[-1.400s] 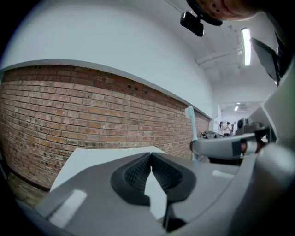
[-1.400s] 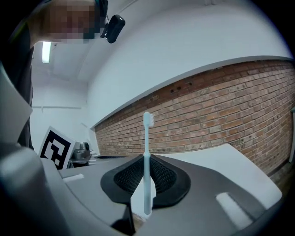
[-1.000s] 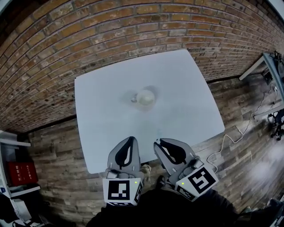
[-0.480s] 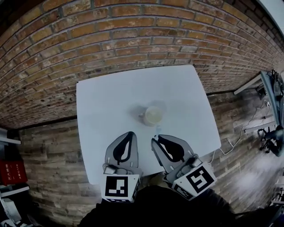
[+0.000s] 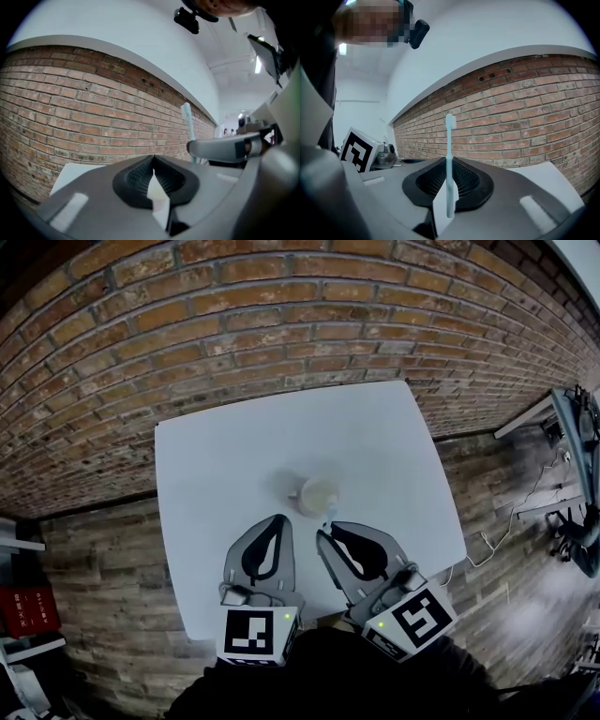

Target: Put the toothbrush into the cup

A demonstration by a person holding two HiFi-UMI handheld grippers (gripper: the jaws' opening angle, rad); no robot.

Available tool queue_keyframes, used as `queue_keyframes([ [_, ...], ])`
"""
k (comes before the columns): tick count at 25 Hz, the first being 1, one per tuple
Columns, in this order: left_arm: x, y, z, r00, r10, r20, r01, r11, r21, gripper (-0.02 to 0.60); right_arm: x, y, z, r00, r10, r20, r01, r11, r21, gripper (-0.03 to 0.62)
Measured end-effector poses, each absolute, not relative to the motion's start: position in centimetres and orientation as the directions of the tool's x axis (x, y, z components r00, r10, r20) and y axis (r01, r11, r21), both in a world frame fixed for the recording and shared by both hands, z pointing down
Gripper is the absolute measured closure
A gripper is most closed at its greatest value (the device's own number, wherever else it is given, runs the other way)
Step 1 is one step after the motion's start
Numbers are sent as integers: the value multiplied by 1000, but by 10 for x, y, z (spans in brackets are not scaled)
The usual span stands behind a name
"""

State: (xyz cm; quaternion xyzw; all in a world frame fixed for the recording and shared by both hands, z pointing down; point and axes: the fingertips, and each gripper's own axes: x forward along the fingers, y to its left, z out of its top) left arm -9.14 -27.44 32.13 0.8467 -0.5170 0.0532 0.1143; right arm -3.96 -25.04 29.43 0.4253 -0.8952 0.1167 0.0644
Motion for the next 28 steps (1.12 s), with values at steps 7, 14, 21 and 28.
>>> queue_keyframes([
  [7, -72, -296, 328, 466, -852, 239, -885, -443, 143, 574, -20, -274, 301, -623, -749, 225, -782, 596, -180, 554],
  [14, -61, -321, 341, 451, -848, 276, -892, -424, 157, 574, -7, -302, 312, -634, -735, 242, -773, 599, -208, 554],
  [21, -62, -346, 355, 424, -851, 309, -905, -381, 192, 574, -8, -334, 318, -655, -724, 216, -756, 622, -205, 554],
  [28, -69, -358, 378, 391, -842, 373, -919, -335, 206, 574, -11, -352, 342, -673, -709, 209, -739, 639, -213, 554],
])
